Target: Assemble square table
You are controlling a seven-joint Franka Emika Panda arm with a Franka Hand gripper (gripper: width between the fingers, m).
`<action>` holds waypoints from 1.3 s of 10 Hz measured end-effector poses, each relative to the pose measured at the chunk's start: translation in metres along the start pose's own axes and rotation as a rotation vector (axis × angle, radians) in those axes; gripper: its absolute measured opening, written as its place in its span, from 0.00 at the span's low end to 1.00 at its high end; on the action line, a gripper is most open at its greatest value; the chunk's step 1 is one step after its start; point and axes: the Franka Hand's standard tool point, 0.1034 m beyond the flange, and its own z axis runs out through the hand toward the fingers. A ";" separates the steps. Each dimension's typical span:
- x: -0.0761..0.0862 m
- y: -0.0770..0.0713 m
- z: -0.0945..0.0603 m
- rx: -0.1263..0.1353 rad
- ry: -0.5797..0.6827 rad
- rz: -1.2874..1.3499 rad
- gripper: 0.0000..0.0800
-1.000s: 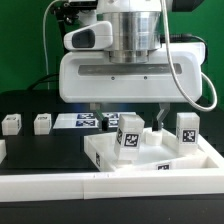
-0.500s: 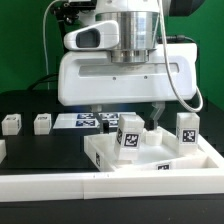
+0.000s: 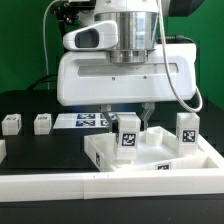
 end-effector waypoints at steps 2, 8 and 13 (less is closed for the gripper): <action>0.000 0.000 0.000 0.002 0.000 0.040 0.36; 0.000 0.005 0.001 0.030 0.015 0.581 0.36; 0.001 0.004 0.001 0.043 0.019 0.951 0.36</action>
Offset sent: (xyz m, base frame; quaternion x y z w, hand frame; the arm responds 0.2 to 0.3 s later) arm -0.0074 -0.0136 -0.0031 0.0282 0.0070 0.2789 0.9599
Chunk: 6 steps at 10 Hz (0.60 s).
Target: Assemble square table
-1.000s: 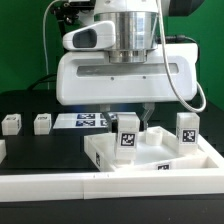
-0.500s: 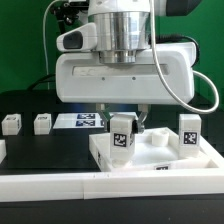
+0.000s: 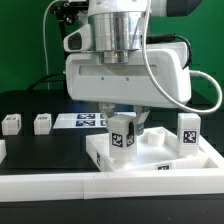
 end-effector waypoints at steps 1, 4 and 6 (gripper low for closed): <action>0.000 0.000 0.000 0.002 0.000 0.075 0.36; -0.002 0.000 0.001 0.010 -0.011 0.368 0.36; -0.003 -0.001 0.001 0.012 -0.017 0.518 0.36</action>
Offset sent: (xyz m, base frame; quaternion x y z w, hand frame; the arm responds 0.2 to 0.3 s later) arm -0.0039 0.0011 -0.0028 0.0030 0.0038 0.2501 0.9682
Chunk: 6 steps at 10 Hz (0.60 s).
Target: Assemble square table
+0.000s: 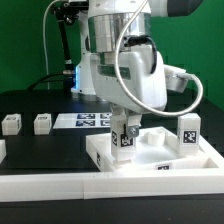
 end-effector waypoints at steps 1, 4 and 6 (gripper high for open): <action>0.000 0.000 0.000 0.001 -0.002 0.036 0.36; -0.001 0.000 0.000 -0.005 -0.006 -0.059 0.69; -0.001 0.000 0.000 -0.006 -0.005 -0.118 0.77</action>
Offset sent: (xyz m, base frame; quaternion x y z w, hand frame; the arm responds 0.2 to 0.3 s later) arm 0.0024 0.0000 0.0021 -0.0217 -0.0118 -0.1116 0.9934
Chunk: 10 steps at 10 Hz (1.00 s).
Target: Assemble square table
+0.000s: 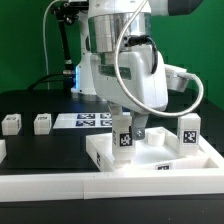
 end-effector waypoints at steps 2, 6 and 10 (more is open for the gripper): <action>-0.002 -0.001 -0.001 -0.011 -0.004 -0.292 0.81; 0.000 -0.002 -0.001 -0.018 0.000 -0.649 0.81; 0.001 -0.003 -0.002 -0.042 0.015 -0.996 0.81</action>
Offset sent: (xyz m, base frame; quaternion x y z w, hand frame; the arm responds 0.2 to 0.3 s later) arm 0.0058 0.0005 -0.0010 -0.0140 -0.0146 -0.2578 0.9660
